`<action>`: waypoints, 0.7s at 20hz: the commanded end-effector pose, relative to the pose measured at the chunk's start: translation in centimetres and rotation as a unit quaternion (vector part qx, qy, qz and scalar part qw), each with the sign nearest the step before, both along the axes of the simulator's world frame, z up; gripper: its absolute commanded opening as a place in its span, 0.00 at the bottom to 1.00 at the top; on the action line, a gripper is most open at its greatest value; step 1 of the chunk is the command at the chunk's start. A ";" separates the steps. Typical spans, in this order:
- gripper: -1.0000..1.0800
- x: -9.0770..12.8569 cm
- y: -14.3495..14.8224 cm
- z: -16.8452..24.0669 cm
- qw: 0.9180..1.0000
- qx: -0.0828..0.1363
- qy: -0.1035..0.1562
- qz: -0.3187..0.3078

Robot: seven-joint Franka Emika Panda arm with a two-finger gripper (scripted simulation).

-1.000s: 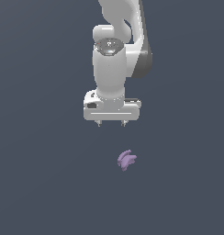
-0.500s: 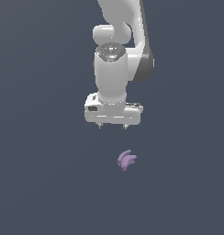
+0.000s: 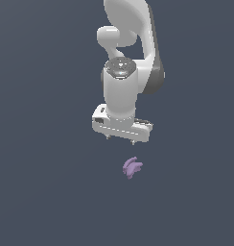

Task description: Pick up the object and move it to a goal position.

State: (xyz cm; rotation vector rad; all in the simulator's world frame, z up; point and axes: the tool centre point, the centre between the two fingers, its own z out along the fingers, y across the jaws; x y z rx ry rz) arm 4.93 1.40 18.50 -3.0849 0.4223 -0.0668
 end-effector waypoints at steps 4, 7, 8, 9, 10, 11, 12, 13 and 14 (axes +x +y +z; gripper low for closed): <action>0.96 1.4 0.9 -1.4 0.998 0.002 0.006 -0.066; 0.96 2.1 1.4 -2.3 0.995 0.003 0.010 -0.102; 0.96 2.3 1.6 -2.6 0.993 0.003 0.011 -0.114; 0.96 2.6 1.7 -2.8 0.992 0.003 0.012 -0.126; 0.96 2.8 1.9 -3.1 0.990 0.003 0.013 -0.138; 0.96 3.0 2.1 -3.4 0.989 0.003 0.014 -0.149; 0.96 3.2 2.3 -3.7 0.987 0.003 0.015 -0.161; 0.96 3.4 2.5 -4.0 0.985 0.002 0.016 -0.173; 0.96 3.6 2.7 -4.3 0.983 0.002 0.017 -0.184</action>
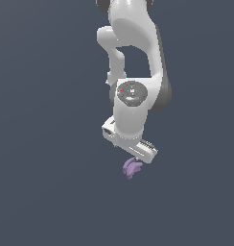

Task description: Pick up the object and move it to a goal position.

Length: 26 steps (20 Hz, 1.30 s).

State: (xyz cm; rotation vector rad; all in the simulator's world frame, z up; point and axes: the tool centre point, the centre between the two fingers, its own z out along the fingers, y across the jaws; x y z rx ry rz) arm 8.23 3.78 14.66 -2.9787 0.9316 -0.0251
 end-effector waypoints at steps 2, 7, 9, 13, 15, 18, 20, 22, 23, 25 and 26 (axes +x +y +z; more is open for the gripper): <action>0.96 0.7 0.7 -1.0 0.999 -0.001 0.003 -0.042; 0.96 1.6 1.6 -2.4 0.996 -0.002 0.007 -0.094; 0.96 1.8 1.9 -2.8 0.994 -0.003 0.009 -0.110; 0.96 2.2 2.3 -3.5 0.991 -0.004 0.010 -0.136; 0.96 2.3 2.5 -3.8 0.989 -0.005 0.011 -0.145; 0.96 2.4 2.7 -4.1 0.988 -0.005 0.011 -0.154; 0.96 2.5 2.8 -4.2 0.987 -0.006 0.012 -0.158; 0.96 2.5 2.8 -4.2 0.987 -0.006 0.012 -0.159; 0.96 2.4 2.8 -4.2 0.988 -0.005 0.012 -0.157; 0.96 2.4 2.8 -4.4 0.988 -0.005 0.012 -0.157; 0.96 2.4 2.8 -4.6 0.988 -0.005 0.012 -0.157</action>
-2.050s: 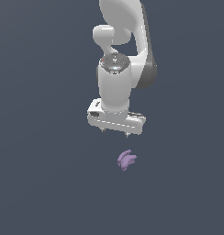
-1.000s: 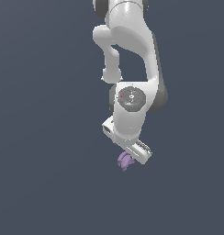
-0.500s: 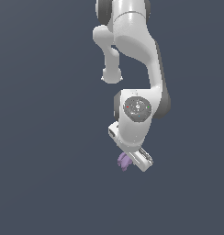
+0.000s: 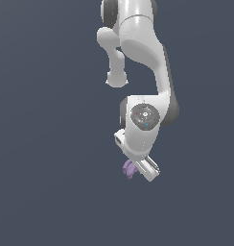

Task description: Pick up the object and move it to a goal position.

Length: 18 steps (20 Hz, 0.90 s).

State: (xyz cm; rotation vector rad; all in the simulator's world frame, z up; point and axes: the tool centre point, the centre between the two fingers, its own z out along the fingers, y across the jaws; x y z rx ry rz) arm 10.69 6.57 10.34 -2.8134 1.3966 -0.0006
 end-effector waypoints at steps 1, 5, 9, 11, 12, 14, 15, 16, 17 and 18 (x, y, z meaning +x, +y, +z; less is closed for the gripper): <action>0.96 0.0 0.0 -0.5 1.000 0.000 0.000 0.000; 0.96 -0.1 0.0 -2.6 1.000 0.000 0.000 -0.001; 0.96 -0.1 0.0 -4.6 1.000 0.000 0.000 -0.002; 0.96 -0.1 0.0 -5.0 1.000 0.000 0.000 -0.002; 0.96 -0.1 0.0 -5.1 1.000 0.000 0.000 -0.002; 0.96 0.0 0.0 -5.0 1.000 0.000 0.000 -0.002; 0.96 0.0 0.0 -4.9 1.000 0.000 0.000 -0.002; 0.96 0.0 0.0 -4.9 1.000 0.000 0.000 -0.002; 0.00 0.0 0.0 -4.9 1.000 0.000 0.000 -0.002; 0.00 0.0 0.0 -4.9 1.000 0.000 0.000 -0.002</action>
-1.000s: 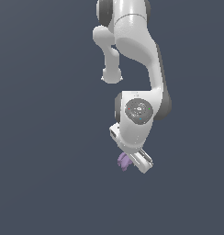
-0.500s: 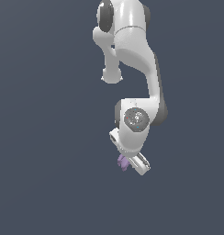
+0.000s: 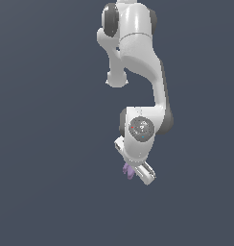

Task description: Pick up the object and move it to a goal position.

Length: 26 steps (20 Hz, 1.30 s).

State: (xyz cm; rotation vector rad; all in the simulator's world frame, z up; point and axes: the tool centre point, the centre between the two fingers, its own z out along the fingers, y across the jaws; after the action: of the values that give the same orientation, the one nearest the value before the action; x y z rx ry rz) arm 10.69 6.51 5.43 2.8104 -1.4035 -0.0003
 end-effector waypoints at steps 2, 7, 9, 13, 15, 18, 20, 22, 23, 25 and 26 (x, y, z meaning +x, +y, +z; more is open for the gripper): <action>0.00 0.0 0.0 0.0 1.000 0.000 0.000 0.000; 0.00 0.0 0.0 0.0 1.000 0.000 0.000 0.000; 0.00 0.0 0.0 0.0 1.000 0.000 0.000 0.000; 0.00 -0.1 -0.2 0.1 1.000 0.000 0.000 0.000; 0.00 -0.3 -0.5 0.3 1.000 0.000 0.000 0.000; 0.00 -0.8 -1.1 0.5 1.000 0.000 0.000 0.000; 0.00 -1.2 -1.6 0.8 1.000 0.000 0.000 0.000; 0.00 -1.7 -2.4 1.2 1.000 0.000 0.000 0.000; 0.00 -1.9 -2.8 1.4 1.000 0.000 0.000 0.000; 0.00 -2.6 -3.7 1.8 1.000 0.000 0.000 0.000; 0.00 -3.0 -4.3 2.0 1.000 0.000 0.000 0.000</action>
State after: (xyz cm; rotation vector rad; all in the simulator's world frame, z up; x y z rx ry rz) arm 8.22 3.06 7.09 2.8114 -1.4018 -0.0016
